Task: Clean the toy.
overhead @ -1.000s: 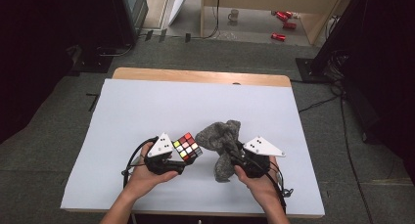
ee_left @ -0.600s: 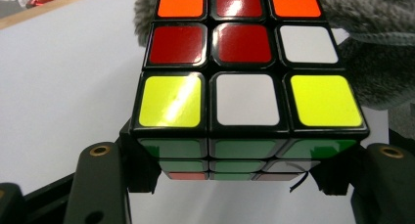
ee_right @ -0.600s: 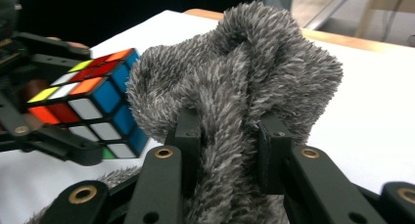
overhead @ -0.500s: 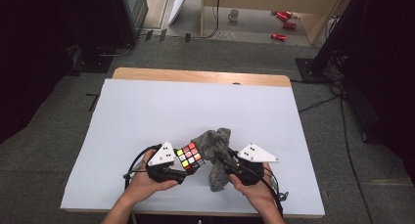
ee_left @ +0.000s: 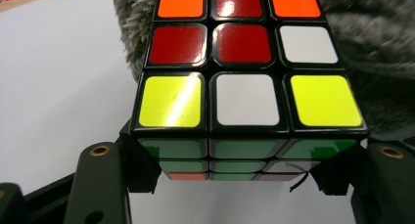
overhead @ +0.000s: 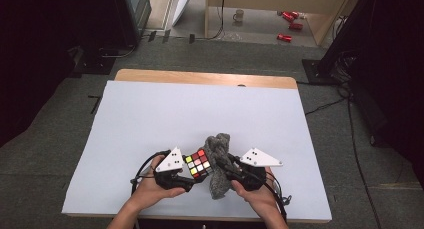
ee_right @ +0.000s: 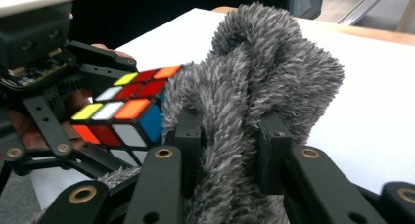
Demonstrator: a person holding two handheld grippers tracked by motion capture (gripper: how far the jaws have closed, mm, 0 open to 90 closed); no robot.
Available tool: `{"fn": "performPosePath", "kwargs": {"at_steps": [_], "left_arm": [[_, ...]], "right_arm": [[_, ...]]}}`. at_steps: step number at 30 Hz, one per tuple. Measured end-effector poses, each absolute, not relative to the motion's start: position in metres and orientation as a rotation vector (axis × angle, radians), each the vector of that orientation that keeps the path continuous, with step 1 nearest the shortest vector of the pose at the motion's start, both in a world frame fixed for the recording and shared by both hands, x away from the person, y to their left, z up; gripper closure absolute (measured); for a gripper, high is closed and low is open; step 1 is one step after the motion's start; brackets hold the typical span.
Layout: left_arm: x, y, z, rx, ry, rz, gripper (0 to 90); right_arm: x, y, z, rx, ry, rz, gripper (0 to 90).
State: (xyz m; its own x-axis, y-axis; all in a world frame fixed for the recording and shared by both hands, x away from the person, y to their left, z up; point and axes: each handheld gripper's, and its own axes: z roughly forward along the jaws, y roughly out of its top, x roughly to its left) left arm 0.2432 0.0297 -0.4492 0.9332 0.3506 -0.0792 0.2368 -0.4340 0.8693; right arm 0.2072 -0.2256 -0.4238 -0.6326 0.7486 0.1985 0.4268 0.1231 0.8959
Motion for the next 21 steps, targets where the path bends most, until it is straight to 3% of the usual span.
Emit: {"fn": "performPosePath", "kwargs": {"at_steps": [21], "left_arm": [[0.242,0.025,-0.453,2.077,0.406,0.143,34.6]], "right_arm": [[0.208,-0.231,-0.422,1.159,2.111,1.585,70.2]]}}
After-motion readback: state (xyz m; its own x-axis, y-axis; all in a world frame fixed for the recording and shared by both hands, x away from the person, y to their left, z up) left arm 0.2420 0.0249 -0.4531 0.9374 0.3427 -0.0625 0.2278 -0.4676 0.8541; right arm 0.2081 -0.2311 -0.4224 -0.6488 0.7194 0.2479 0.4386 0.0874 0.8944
